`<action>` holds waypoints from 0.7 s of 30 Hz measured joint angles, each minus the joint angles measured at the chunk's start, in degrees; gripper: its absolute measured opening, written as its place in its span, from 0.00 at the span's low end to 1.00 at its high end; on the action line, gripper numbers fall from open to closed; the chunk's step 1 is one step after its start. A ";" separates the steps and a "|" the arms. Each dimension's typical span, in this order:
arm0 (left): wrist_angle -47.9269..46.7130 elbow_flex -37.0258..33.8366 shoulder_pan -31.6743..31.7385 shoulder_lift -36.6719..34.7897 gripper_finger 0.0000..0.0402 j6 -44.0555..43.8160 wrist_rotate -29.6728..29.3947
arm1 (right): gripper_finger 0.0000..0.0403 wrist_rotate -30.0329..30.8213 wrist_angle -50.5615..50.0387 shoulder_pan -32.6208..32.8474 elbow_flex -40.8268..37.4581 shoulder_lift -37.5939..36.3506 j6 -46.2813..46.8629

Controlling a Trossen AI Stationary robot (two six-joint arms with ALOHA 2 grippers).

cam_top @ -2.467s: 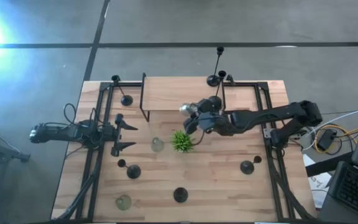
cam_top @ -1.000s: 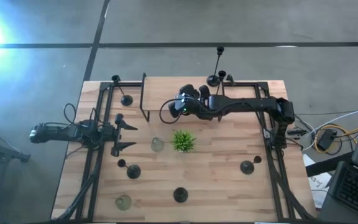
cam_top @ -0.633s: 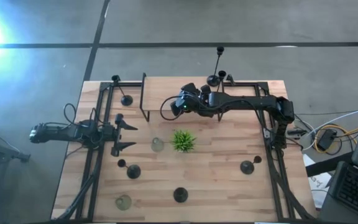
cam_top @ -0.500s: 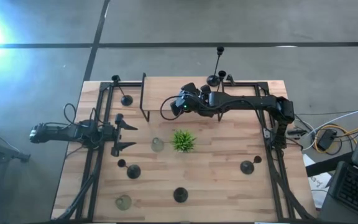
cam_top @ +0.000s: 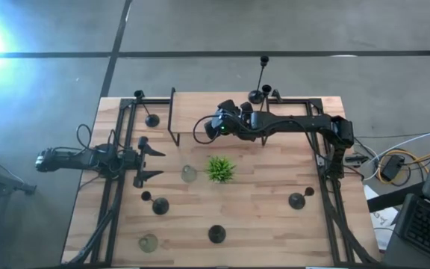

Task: Pick & Place candle stick holders
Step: Put the right transparent glass candle holder on the shelf

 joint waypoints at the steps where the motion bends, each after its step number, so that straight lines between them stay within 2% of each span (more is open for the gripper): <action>1: 0.00 0.02 -0.01 0.00 0.75 0.01 0.00 | 0.38 -0.01 0.32 0.00 -0.14 0.00 -0.04; 10: 0.00 0.00 -0.01 0.00 0.75 0.01 0.00 | 0.44 -0.46 0.51 0.07 -0.43 0.11 -0.56; 21: 0.00 0.00 -0.02 0.00 0.75 0.02 0.00 | 0.46 2.99 5.83 0.02 -0.54 0.11 -6.26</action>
